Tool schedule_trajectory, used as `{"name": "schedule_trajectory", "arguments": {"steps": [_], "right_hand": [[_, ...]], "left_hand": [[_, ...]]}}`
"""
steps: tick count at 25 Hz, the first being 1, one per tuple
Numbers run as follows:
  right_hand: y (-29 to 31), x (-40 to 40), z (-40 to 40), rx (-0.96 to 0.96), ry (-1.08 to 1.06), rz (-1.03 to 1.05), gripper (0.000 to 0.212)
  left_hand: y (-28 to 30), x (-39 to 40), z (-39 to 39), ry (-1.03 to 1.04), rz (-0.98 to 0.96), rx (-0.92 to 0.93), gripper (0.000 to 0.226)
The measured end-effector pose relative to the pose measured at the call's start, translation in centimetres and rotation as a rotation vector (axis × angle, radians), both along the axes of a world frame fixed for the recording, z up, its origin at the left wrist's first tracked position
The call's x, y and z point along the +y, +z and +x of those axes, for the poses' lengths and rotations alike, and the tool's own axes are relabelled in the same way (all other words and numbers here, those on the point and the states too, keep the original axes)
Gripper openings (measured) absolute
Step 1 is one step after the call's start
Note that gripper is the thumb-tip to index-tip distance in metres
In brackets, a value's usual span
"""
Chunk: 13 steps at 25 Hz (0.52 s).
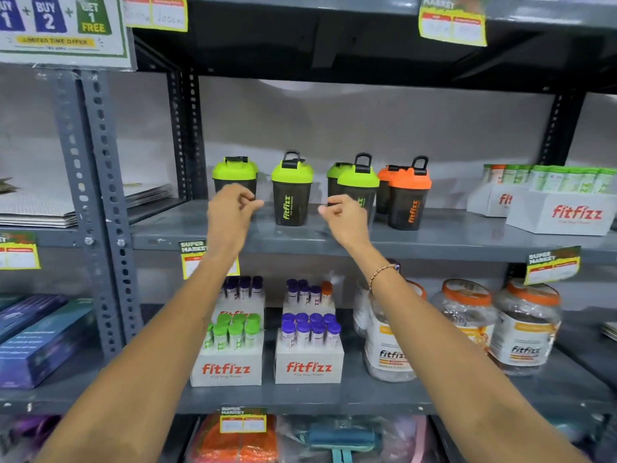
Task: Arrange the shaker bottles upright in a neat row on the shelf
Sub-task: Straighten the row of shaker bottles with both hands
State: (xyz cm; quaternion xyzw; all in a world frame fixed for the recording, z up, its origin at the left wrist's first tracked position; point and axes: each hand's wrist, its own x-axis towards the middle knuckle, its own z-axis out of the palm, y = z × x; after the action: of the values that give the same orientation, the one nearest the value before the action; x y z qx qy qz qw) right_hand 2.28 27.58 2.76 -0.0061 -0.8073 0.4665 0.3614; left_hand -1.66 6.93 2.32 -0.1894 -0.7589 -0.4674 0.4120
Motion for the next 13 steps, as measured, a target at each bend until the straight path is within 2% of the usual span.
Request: {"name": "schedule_trajectory", "arguments": {"steps": [1, 3, 4, 6, 8, 10, 11, 13], "right_hand": [[0.1, 1.2, 1.2, 0.143, -0.013, -0.076, 0.019], [0.4, 4.9, 2.6, 0.376, -0.168, -0.217, 0.017], [0.7, 7.0, 3.1, 0.437, -0.279, -0.253, 0.02], [0.9, 11.0, 3.1, 0.443, -0.396, -0.294, 0.021], [0.7, 14.0, 2.5, 0.253, -0.352, -0.283, 0.037], [0.6, 16.0, 1.9, -0.03, -0.181, -0.292, 0.067], [0.8, 16.7, 1.9, -0.147, -0.089, -0.288, 0.075], [1.3, 17.8, 1.3, -0.293, 0.027, -0.24, 0.075]], "left_hand": [[0.4, 2.4, 1.1, -0.054, -0.094, 0.025, 0.015], [1.0, 7.5, 2.7, -0.17, -0.256, 0.034, 0.012], [1.1, 10.0, 3.3, -0.213, -0.286, 0.024, 0.016], [1.2, 13.8, 3.9, -0.236, -0.276, -0.066, 0.043], [1.5, 15.9, 3.8, -0.213, -0.243, -0.172, 0.06], [1.6, 17.3, 2.8, -0.19, -0.23, -0.287, 0.066], [1.7, 17.8, 2.4, -0.181, -0.22, -0.36, 0.07], [1.8, 18.3, 1.8, -0.18, -0.207, -0.497, 0.075]]}}
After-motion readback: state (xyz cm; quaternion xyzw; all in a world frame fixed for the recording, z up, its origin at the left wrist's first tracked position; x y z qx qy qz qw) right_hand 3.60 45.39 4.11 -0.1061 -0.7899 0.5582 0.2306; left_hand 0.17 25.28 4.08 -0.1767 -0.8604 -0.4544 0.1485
